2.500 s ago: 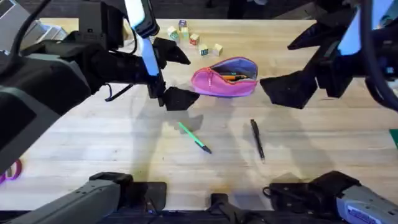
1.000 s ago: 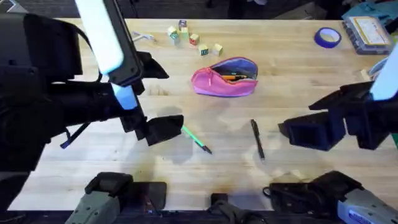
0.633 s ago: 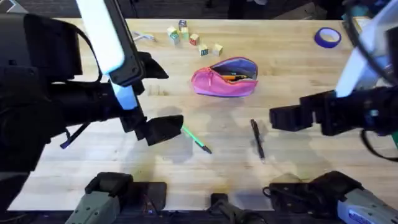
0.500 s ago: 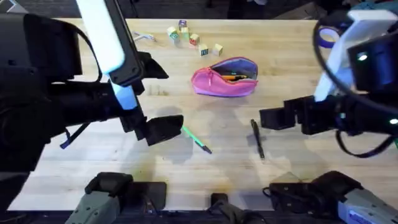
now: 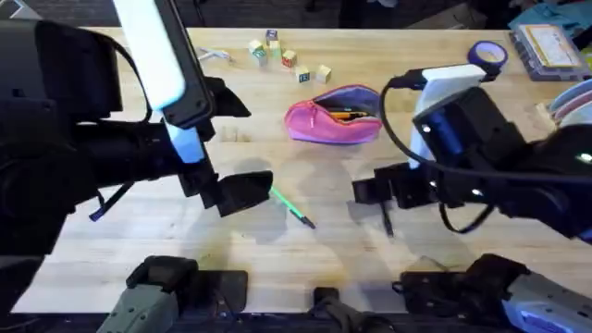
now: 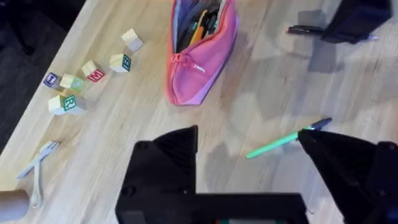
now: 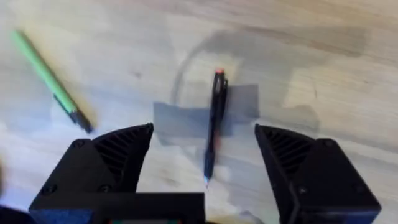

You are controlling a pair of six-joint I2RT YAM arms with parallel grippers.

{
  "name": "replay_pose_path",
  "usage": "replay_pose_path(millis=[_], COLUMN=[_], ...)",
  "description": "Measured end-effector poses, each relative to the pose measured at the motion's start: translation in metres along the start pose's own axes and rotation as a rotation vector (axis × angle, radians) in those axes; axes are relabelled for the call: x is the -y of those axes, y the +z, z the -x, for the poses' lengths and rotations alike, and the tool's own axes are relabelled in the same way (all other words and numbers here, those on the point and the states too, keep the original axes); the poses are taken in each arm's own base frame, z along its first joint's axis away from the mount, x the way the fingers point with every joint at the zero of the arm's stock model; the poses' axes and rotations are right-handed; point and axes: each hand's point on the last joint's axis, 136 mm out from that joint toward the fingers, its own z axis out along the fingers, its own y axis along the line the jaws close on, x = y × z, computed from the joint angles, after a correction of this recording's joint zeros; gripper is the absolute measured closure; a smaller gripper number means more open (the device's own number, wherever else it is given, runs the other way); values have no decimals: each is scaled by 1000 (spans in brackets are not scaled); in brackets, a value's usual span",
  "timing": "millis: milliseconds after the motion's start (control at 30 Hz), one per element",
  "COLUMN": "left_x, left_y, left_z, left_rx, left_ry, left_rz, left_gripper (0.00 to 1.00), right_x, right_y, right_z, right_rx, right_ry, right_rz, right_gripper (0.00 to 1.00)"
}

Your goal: Unzip the bag, pick up the pens from the table one at a time and place them inside, then zip the bag closed.

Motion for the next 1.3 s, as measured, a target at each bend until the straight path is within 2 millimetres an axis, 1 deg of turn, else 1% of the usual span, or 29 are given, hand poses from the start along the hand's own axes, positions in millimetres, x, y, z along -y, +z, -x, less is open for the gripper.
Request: replay_pose_path(millis=[100,133,333,633,700,733,800,833,900,933,1000,1133,1167,1300], left_x=[0,0,0,0,-1,-1,-1,-1,-2,-2,-2,-4,-5,-5], left_y=[0,0,0,0,0,0,0,0,0,0,0,0,0,0], left_z=[0,0,0,0,-1,-1,-1,-2,-2,-2,-2,-1,0,0], left_rx=[0,0,0,-2,-5,-6,-7,-10,-12,-14,-14,-10,-7,-6], left_ry=[0,0,0,1,1,1,1,1,1,1,1,7,12,14], left_rz=[0,0,0,1,4,5,6,8,10,12,12,18,23,25], left_gripper=[7,7,8,7,7,7,7,7,7,7,7,7,7,7], right_x=[-1,1,5,4,4,4,5,5,7,12,14,9,8,6], right_y=[9,18,37,38,38,38,38,38,38,38,38,42,46,50], right_z=[5,3,-9,-8,-8,-8,-8,-5,-4,-8,-9,2,0,-4], right_rx=[-5,-36,-80,-77,-76,-72,-67,-50,-43,-50,-51,-7,-19,-35], right_ry=[33,67,179,244,286,359,407,474,499,517,523,604,647,662], right_rz=[-16,-37,-68,-69,-70,-74,-79,-81,-89,-122,-132,-106,-117,-129], right_gripper=[3,4,4,4,4,4,5,5,6,6,6,7,15,57])
